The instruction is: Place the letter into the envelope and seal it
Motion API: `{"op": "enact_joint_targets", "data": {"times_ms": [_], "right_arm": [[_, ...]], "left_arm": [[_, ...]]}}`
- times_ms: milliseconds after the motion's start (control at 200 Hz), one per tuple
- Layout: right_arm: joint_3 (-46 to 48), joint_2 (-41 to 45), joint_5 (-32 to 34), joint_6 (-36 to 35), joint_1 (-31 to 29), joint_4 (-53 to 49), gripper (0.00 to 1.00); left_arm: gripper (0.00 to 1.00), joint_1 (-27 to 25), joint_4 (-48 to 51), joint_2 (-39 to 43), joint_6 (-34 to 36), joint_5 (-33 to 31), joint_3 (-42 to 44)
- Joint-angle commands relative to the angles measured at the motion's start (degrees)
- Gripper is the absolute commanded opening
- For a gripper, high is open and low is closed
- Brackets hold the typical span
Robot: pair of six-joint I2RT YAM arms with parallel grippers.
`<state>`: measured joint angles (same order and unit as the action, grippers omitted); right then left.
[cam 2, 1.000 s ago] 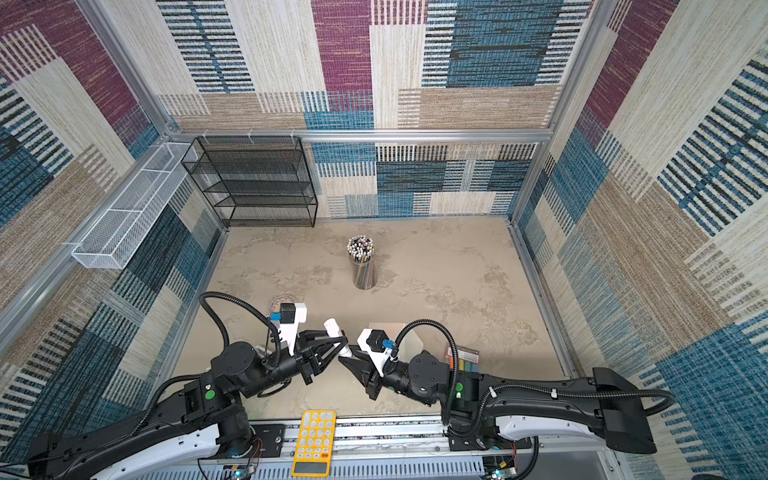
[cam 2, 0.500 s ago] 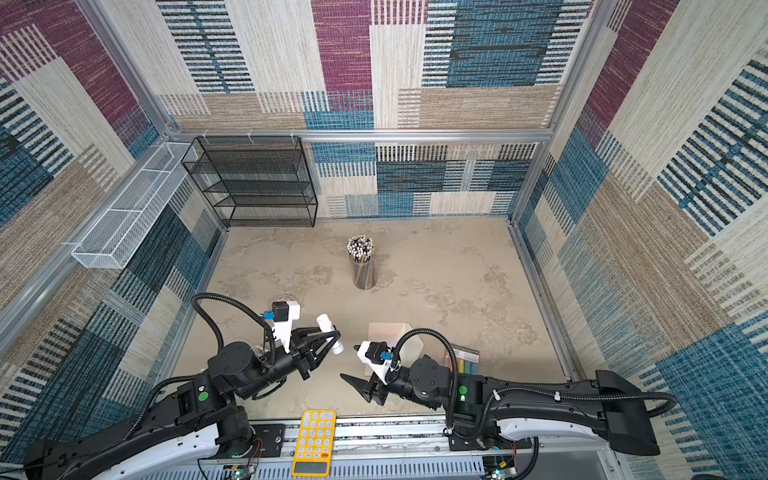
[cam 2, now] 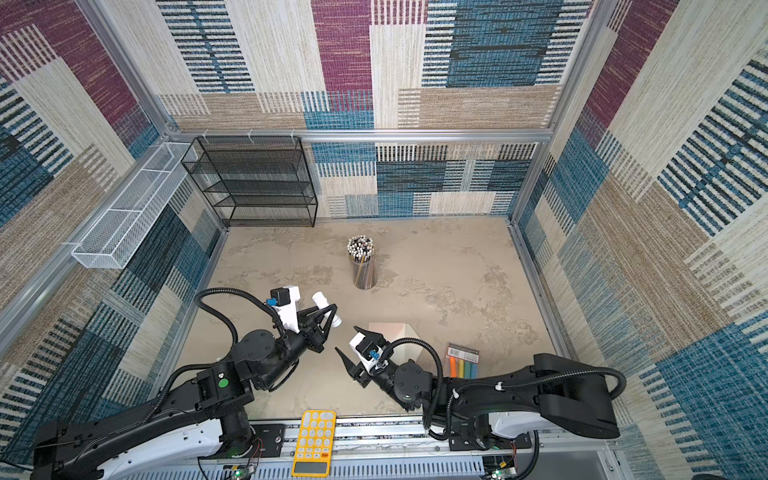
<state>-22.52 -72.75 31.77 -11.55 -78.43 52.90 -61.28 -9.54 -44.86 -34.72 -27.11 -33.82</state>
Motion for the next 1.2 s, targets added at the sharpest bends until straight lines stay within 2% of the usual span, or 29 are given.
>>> {"op": "enact_joint_targets", "data": {"times_ms": [0, 245, 391, 546, 701, 967, 1102, 1192], "right_arm": [[-2.12, -3.28, 4.09, -6.99, -0.14, 7.83, 0.65], [-5.8, -8.91, 8.64, -13.28, -0.07, 13.44, 0.68], [-8.07, -11.91, 9.06, -15.41, 0.03, 16.28, 0.68], [-9.03, -13.23, 8.67, -15.16, 0.64, 16.66, 0.64], [-9.53, -12.86, 7.27, -15.42, 1.1, 15.1, 0.52], [-11.04, -13.66, 5.64, -15.15, 1.35, 12.19, 0.41], [-11.05, -13.9, 5.58, -13.47, 1.78, 11.3, 0.42], [-10.98, -13.73, 5.45, -11.91, 2.36, 9.99, 0.47]], "left_arm": [[0.0, -0.14, -0.22, -0.87, -3.55, -3.54, -1.92], [0.0, -0.07, 3.4, -1.43, -6.36, -3.83, -3.66], [0.0, -0.07, 4.77, -2.09, -7.09, -3.14, -4.54], [0.0, -0.12, 5.74, -1.64, -7.33, -2.7, -4.67], [0.0, -0.09, 6.64, -0.76, -7.84, -2.62, -4.24], [0.0, -0.07, 6.2, -1.82, -7.9, -1.63, -4.32], [0.0, -0.07, 6.37, -1.9, -7.57, -1.45, -4.56], [0.0, -0.07, 6.46, -1.72, -7.55, -1.36, -4.58]]}}
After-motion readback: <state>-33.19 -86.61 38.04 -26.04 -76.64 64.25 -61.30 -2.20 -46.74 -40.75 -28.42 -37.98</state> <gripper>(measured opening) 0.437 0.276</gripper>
